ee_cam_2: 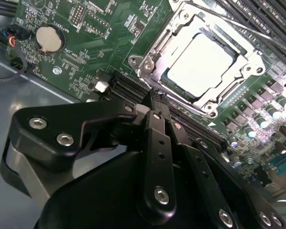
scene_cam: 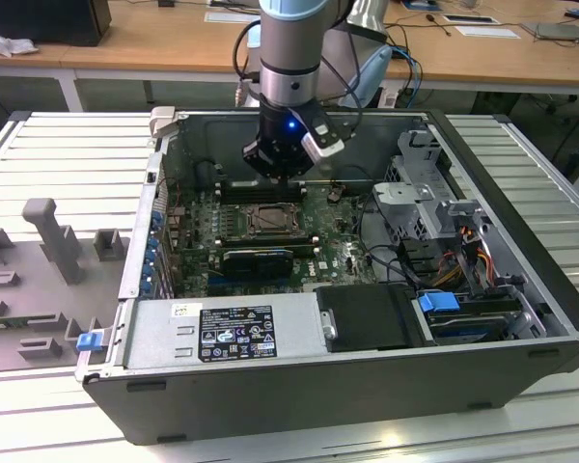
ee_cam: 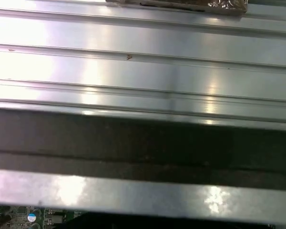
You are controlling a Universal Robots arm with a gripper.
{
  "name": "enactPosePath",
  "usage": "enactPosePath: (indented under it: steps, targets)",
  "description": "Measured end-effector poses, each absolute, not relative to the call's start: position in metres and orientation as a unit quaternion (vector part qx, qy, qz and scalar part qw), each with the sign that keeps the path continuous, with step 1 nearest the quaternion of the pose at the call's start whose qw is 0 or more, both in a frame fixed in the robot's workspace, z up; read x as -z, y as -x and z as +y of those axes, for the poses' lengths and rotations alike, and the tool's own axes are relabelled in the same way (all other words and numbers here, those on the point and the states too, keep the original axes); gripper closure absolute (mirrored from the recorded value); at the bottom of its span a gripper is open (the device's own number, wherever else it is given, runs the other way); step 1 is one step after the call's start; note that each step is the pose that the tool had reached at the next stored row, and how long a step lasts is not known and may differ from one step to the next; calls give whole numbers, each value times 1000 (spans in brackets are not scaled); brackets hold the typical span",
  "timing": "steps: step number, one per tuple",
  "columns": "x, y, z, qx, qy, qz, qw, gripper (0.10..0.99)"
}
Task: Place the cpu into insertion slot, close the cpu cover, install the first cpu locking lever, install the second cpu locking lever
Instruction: 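Install the first cpu locking lever, then install the second cpu locking lever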
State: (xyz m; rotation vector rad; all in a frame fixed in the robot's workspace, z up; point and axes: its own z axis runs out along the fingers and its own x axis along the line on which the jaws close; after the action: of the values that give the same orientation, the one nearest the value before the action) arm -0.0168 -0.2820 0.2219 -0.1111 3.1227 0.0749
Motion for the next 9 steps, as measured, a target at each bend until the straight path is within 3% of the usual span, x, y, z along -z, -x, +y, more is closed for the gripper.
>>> enactPosePath:
  steps: [9]
  targets:
    - [-222,17,-286,-24,36,999,8,980]
